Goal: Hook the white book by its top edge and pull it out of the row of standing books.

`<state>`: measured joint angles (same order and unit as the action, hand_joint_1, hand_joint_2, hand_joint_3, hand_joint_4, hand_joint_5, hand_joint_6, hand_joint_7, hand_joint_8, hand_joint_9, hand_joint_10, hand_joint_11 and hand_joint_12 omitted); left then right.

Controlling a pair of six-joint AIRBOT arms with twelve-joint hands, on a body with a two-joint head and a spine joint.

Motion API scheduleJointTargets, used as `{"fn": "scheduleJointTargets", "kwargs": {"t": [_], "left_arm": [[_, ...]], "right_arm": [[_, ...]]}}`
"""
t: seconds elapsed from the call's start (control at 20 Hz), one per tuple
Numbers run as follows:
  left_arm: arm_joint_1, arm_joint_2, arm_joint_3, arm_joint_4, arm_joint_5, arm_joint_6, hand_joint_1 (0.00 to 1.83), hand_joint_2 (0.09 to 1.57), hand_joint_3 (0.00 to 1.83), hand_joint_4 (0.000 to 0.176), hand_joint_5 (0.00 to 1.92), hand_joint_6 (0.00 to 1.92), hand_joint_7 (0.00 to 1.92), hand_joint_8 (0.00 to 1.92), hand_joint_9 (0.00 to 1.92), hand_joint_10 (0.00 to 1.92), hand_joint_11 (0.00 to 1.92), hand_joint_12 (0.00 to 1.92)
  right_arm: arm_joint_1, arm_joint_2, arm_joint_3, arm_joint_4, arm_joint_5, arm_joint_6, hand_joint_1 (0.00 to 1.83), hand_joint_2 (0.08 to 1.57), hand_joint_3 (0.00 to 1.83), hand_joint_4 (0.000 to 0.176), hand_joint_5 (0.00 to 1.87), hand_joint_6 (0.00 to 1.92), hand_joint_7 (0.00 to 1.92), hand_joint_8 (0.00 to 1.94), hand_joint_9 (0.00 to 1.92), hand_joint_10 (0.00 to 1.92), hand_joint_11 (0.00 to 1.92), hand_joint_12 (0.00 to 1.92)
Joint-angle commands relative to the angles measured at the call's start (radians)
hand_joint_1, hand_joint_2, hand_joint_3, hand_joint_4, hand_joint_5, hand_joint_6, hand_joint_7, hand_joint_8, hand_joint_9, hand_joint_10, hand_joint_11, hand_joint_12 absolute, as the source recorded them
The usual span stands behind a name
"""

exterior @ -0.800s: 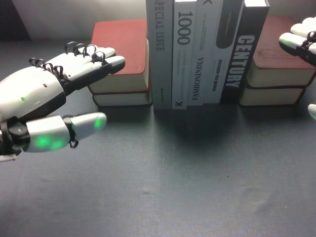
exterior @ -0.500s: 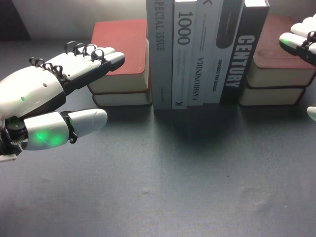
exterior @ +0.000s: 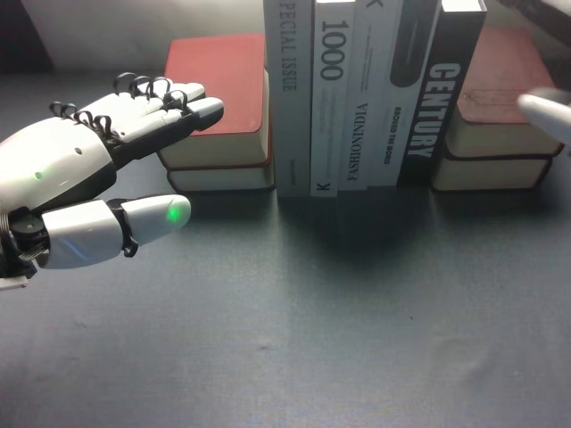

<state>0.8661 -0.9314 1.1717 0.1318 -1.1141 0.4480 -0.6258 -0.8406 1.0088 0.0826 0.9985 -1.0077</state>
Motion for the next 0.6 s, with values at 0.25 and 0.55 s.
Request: {"fn": "scheduleJointTargets", "kwargs": {"t": [0.25,0.55], "left_arm": [[-0.005,-0.009,0.012,-0.031,-0.126,-0.004,0.25,1.42,0.0,0.0,0.16,0.01,0.0,0.0,0.0,0.0,0.0,0.0],[-0.005,-0.021,0.02,-0.03,-0.118,-0.01,0.32,1.4,0.0,0.0,0.15,0.0,0.0,0.0,0.0,0.0,0.0,0.0]], "right_arm": [[0.175,-0.074,0.072,0.037,-0.055,-0.104,0.22,1.47,0.0,0.0,0.26,0.09,0.0,0.0,0.0,0.0,0.0,0.0],[0.234,-0.123,0.126,0.059,-0.126,-0.117,0.26,1.42,0.0,0.0,0.24,0.04,0.0,0.0,0.0,0.0,0.0,0.0]]}}
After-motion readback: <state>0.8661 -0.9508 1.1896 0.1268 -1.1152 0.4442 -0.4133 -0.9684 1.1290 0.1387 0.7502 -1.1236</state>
